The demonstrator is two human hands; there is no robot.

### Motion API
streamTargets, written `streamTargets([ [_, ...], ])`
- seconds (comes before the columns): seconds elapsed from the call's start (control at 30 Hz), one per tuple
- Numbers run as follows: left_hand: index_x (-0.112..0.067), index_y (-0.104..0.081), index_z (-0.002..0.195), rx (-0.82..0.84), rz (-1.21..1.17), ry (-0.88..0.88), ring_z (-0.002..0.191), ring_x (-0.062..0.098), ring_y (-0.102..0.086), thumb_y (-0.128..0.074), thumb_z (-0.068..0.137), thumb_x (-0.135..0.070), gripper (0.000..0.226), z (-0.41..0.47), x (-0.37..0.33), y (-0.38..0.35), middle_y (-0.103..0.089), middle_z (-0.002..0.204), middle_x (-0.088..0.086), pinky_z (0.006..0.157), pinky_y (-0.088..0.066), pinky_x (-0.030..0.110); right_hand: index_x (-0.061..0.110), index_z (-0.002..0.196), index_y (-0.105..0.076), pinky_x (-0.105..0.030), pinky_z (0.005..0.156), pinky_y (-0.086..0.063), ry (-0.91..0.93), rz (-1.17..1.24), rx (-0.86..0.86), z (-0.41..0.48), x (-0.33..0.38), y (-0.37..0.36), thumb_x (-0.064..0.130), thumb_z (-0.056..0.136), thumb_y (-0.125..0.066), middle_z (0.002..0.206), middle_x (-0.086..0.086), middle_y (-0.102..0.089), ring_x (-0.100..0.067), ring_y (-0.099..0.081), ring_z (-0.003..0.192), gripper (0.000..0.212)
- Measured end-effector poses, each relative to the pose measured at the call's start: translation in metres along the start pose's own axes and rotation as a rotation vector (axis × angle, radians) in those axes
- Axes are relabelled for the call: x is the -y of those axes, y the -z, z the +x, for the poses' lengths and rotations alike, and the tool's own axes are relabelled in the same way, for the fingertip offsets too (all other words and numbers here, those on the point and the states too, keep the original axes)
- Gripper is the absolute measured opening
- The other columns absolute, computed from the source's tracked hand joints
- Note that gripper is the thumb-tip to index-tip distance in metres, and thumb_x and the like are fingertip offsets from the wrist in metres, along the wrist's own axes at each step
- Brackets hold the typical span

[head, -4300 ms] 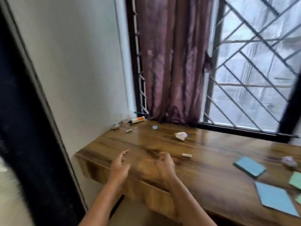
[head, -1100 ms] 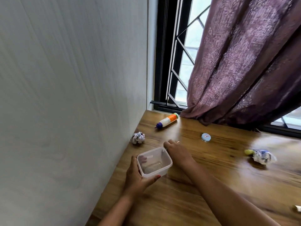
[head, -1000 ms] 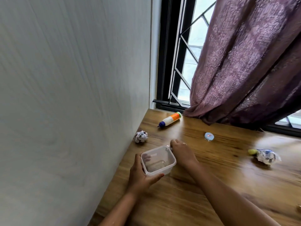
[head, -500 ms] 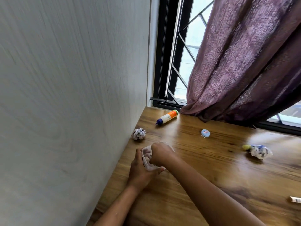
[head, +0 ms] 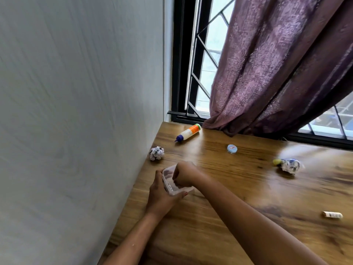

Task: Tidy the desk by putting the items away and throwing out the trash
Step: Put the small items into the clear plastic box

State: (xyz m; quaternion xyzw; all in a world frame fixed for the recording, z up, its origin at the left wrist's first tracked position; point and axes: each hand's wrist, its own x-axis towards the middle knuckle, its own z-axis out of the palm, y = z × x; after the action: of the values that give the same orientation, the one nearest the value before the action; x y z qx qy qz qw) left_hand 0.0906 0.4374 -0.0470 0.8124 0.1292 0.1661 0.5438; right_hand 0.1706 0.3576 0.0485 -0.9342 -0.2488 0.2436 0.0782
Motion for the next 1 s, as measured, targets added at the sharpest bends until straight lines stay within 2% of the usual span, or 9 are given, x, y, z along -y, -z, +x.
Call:
streamTargets([
  [0.1,-0.033,-0.041,0.108,-0.005,-0.03,-0.004,0.106,0.002,-0.058,-0.092,0.049,-0.028,0.078,0.003,0.001,-0.012,-0.057,0.114,-0.01,0.076,-0.042,0.0,0.008,0.104,-0.067,-0.032,0.08,-0.057,-0.032,0.379,-0.137,-0.016,-0.026,0.007,0.007,0.088,-0.061,0.092,-0.005,-0.068,-0.016,-0.066,0.084,0.017],
  [0.23,-0.031,-0.041,0.11,0.036,-0.087,-0.013,0.107,0.006,-0.06,-0.093,0.049,-0.028,0.08,0.006,-0.01,-0.049,-0.058,0.115,-0.009,0.081,-0.049,0.01,0.013,0.096,-0.067,-0.023,0.067,-0.052,-0.048,0.633,-0.431,-0.046,-0.074,0.023,0.008,0.089,-0.057,0.082,-0.003,-0.068,-0.009,-0.061,0.069,0.013],
  [0.4,-0.027,-0.043,0.113,0.184,-0.116,-0.094,0.097,0.002,-0.061,-0.092,0.053,-0.027,0.077,0.001,-0.037,-0.113,-0.06,0.107,-0.014,0.072,-0.046,0.003,0.013,0.091,-0.071,-0.022,0.074,-0.045,-0.284,0.631,-0.725,-0.081,-0.174,0.025,0.011,0.085,-0.059,0.092,0.0,-0.071,-0.014,-0.063,0.086,0.014],
  [0.53,-0.026,-0.046,0.117,0.269,-0.189,-0.096,0.092,0.001,-0.062,-0.091,0.051,-0.033,0.081,-0.003,-0.06,-0.165,-0.062,0.106,-0.013,0.07,-0.045,0.002,0.017,0.111,-0.065,-0.026,0.08,-0.042,-0.514,0.337,-0.648,-0.127,-0.265,0.015,0.004,0.087,-0.048,0.114,-0.006,-0.067,-0.025,-0.06,0.105,0.032],
  [0.6,-0.026,-0.046,0.119,0.303,-0.233,-0.082,0.098,0.001,-0.062,-0.086,0.047,-0.045,0.084,-0.004,-0.068,-0.194,-0.062,0.112,-0.012,0.077,-0.049,0.01,0.021,0.122,-0.059,-0.03,0.091,-0.043,-0.619,0.199,-0.568,-0.152,-0.305,0.007,-0.001,0.085,-0.043,0.126,-0.003,-0.06,-0.024,-0.054,0.116,0.046],
  [0.7,-0.025,-0.046,0.119,0.358,-0.242,-0.081,0.1,0.001,-0.062,-0.084,0.047,-0.05,0.086,-0.009,-0.078,-0.23,-0.063,0.114,-0.011,0.082,-0.052,0.022,0.025,0.132,-0.052,-0.035,0.098,-0.044,-0.663,0.022,-0.454,-0.181,-0.343,-0.006,0.01,0.089,-0.054,0.134,0.002,-0.053,-0.023,-0.048,0.124,0.045],
  [0.8,-0.019,-0.047,0.12,0.399,-0.259,-0.088,0.101,0.003,-0.062,-0.085,0.047,-0.048,0.087,-0.018,-0.09,-0.262,-0.062,0.114,-0.009,0.084,-0.052,0.026,0.029,0.121,-0.058,-0.034,0.091,-0.047,-0.671,-0.006,-0.409,-0.192,-0.364,-0.022,0.022,0.093,-0.05,0.125,0.005,-0.057,-0.02,-0.052,0.117,0.03],
  [0.9,-0.015,-0.044,0.122,0.447,-0.273,-0.096,0.103,-0.001,-0.059,-0.088,0.05,-0.036,0.087,-0.027,-0.1,-0.288,-0.06,0.116,-0.005,0.083,-0.047,0.013,0.027,0.108,-0.059,-0.033,0.081,-0.047,-0.666,0.024,-0.46,-0.191,-0.377,-0.033,0.021,0.095,-0.045,0.114,0.003,-0.061,-0.02,-0.056,0.108,0.02],
  [1.0,-0.022,-0.041,0.124,0.475,-0.247,-0.096,0.105,0.001,-0.059,-0.091,0.055,-0.024,0.086,-0.036,-0.106,-0.303,-0.06,0.116,-0.009,0.087,-0.05,0.019,0.021,0.105,-0.06,-0.035,0.077,-0.048,-0.655,0.063,-0.505,-0.19,-0.386,-0.028,0.019,0.095,-0.047,0.109,0.0,-0.061,-0.022,-0.056,0.104,0.017],
])
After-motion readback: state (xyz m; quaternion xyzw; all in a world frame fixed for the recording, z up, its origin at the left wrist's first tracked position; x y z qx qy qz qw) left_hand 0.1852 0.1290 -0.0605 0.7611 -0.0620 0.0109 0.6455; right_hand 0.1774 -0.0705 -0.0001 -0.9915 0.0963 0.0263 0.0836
